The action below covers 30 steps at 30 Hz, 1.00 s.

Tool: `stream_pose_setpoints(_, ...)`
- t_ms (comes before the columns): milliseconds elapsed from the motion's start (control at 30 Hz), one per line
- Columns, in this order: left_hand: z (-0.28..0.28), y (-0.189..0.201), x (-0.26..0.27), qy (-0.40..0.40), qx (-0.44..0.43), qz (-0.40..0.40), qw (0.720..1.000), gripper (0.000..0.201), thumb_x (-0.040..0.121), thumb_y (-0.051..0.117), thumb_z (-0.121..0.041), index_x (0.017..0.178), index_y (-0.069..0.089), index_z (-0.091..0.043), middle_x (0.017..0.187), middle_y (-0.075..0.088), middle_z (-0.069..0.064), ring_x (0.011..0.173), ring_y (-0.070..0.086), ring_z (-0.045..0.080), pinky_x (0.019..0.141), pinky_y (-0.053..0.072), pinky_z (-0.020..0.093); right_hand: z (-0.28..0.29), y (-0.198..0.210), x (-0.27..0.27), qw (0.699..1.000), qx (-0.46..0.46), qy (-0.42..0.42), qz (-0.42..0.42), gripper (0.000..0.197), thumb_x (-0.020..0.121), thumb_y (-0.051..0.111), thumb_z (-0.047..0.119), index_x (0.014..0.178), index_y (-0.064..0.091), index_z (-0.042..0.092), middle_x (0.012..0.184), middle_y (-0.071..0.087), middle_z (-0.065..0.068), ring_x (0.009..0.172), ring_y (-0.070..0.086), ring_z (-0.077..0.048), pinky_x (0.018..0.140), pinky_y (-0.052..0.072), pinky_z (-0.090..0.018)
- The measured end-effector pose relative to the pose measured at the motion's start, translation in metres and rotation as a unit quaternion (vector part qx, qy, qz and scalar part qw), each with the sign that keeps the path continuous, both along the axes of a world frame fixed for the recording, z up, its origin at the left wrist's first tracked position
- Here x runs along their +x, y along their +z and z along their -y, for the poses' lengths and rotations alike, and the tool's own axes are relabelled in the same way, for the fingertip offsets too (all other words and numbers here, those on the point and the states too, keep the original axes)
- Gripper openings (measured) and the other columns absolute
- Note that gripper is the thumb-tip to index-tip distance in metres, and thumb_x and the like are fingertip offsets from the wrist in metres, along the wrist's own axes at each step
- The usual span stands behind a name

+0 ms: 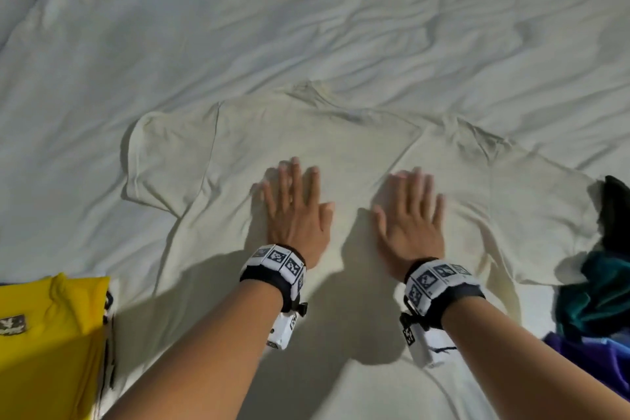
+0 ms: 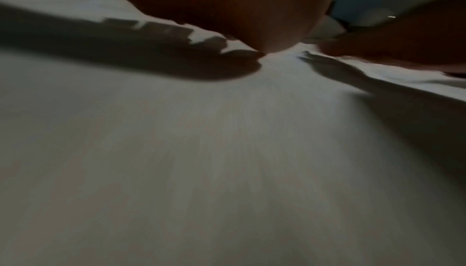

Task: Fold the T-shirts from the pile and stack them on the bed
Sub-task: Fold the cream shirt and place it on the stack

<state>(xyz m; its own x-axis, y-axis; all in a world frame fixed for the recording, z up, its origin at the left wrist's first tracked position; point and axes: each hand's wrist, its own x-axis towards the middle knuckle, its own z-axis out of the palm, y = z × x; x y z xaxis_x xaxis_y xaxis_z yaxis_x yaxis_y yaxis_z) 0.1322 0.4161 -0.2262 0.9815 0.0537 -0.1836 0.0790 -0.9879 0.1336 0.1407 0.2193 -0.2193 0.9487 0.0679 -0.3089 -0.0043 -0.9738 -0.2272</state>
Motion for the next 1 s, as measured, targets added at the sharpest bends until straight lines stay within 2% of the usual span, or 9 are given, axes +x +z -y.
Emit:
stream_pose_setpoints(100, 0.009, -0.013, 0.029, -0.138, 0.000, -0.011, 0.990, 0.065, 0.105, 0.022, -0.050, 0.162, -0.004, -0.034, 0.170, -0.016, 0.006, 0.157, -0.011, 0.030, 0.124, 0.000, 0.060, -0.011, -0.009, 0.020, 0.989, -0.001, 0.149, -0.003, 0.072, 0.104, 0.008, 0.060, 0.161, -0.011, 0.021, 0.167, -0.022, -0.006, 0.154, -0.022, -0.024, 0.125, -0.010, -0.046)
stream_pose_setpoints(367, -0.006, -0.010, 0.054, -0.072, 0.013, -0.042, 0.996, 0.065, 0.104, 0.014, -0.058, 0.159, -0.016, -0.039, 0.170, -0.018, 0.002, 0.156, -0.015, 0.026, 0.124, -0.008, 0.056, 0.041, -0.014, 0.073, 0.998, -0.026, 0.014, -0.054, 0.078, 0.097, 0.004, 0.071, 0.159, -0.019, 0.028, 0.165, -0.027, 0.002, 0.152, -0.025, -0.018, 0.123, -0.015, -0.047)
stream_pose_setpoints(433, 0.003, -0.002, 0.053, -0.048, 0.024, -0.055, 0.997, 0.066, 0.105, 0.018, -0.054, 0.161, -0.010, -0.033, 0.170, -0.014, 0.006, 0.156, -0.012, 0.031, 0.123, -0.005, 0.059, 0.060, -0.004, 0.084, 0.996, -0.031, 0.017, -0.085, 0.079, 0.099, 0.009, 0.069, 0.160, -0.016, 0.026, 0.166, -0.025, 0.003, 0.153, -0.024, -0.018, 0.123, -0.015, -0.046)
stream_pose_setpoints(500, 0.022, 0.010, 0.043, -0.015, 0.013, -0.049, 0.999, 0.064, 0.106, 0.030, -0.045, 0.162, 0.011, -0.021, 0.170, 0.002, 0.015, 0.156, 0.000, 0.037, 0.123, 0.006, 0.060, 0.077, 0.010, 0.087, 0.996, -0.020, 0.048, -0.067, 0.075, 0.102, 0.023, 0.062, 0.162, 0.001, 0.022, 0.170, -0.009, 0.000, 0.156, -0.011, -0.020, 0.125, -0.006, -0.045)
stream_pose_setpoints(567, 0.055, 0.024, 0.024, -0.011, -0.015, -0.009, 1.000, 0.051, 0.102, 0.045, -0.039, 0.147, 0.044, -0.014, 0.157, 0.033, 0.020, 0.146, 0.029, 0.041, 0.114, 0.028, 0.058, 0.094, 0.024, 0.085, 0.998, -0.007, 0.057, 0.015, 0.062, 0.102, 0.034, 0.050, 0.155, 0.029, 0.018, 0.165, 0.021, -0.007, 0.153, 0.015, -0.026, 0.123, 0.012, -0.046)
stream_pose_setpoints(633, 0.096, 0.032, -0.004, -0.041, -0.055, 0.033, 0.997, 0.033, 0.096, 0.055, -0.038, 0.117, 0.064, -0.014, 0.124, 0.057, 0.015, 0.115, 0.052, 0.038, 0.092, 0.044, 0.051, 0.116, 0.035, 0.080, 0.995, -0.017, 0.032, 0.088, 0.052, 0.099, 0.045, 0.041, 0.145, 0.045, 0.016, 0.156, 0.038, -0.011, 0.144, 0.030, -0.032, 0.117, 0.024, -0.048)
stream_pose_setpoints(733, 0.161, 0.036, -0.045, -0.082, -0.146, 0.019, 0.986, 0.020, 0.089, 0.061, -0.037, 0.090, 0.063, -0.016, 0.092, 0.060, 0.009, 0.088, 0.059, 0.035, 0.072, 0.049, 0.044, 0.153, 0.040, 0.079, 0.994, -0.047, -0.012, 0.102, 0.052, 0.096, 0.054, 0.025, 0.145, 0.042, 0.011, 0.157, 0.035, -0.012, 0.142, 0.029, -0.034, 0.115, 0.027, -0.051)
stream_pose_setpoints(833, 0.218, 0.038, -0.075, -0.087, -0.186, -0.045, 0.978, 0.038, 0.093, 0.049, -0.053, 0.093, 0.061, -0.018, 0.090, 0.065, 0.009, 0.084, 0.062, 0.034, 0.071, 0.052, 0.042, 0.182, 0.037, 0.083, 0.997, -0.035, -0.045, 0.046, 0.060, 0.092, 0.050, 0.012, 0.150, 0.035, 0.010, 0.162, 0.029, -0.009, 0.149, 0.022, -0.031, 0.121, 0.021, -0.051)
stream_pose_setpoints(1000, 0.267, 0.042, -0.084, -0.018, -0.156, -0.148, 0.976, 0.060, 0.070, 0.063, -0.073, 0.089, 0.061, -0.017, 0.081, 0.064, 0.007, 0.072, 0.060, 0.029, 0.059, 0.047, 0.035, 0.197, 0.037, 0.090, 0.997, -0.031, -0.064, 0.017, 0.063, 0.095, 0.055, 0.028, 0.153, 0.031, 0.016, 0.158, 0.035, -0.009, 0.149, 0.025, -0.028, 0.121, 0.017, -0.051)
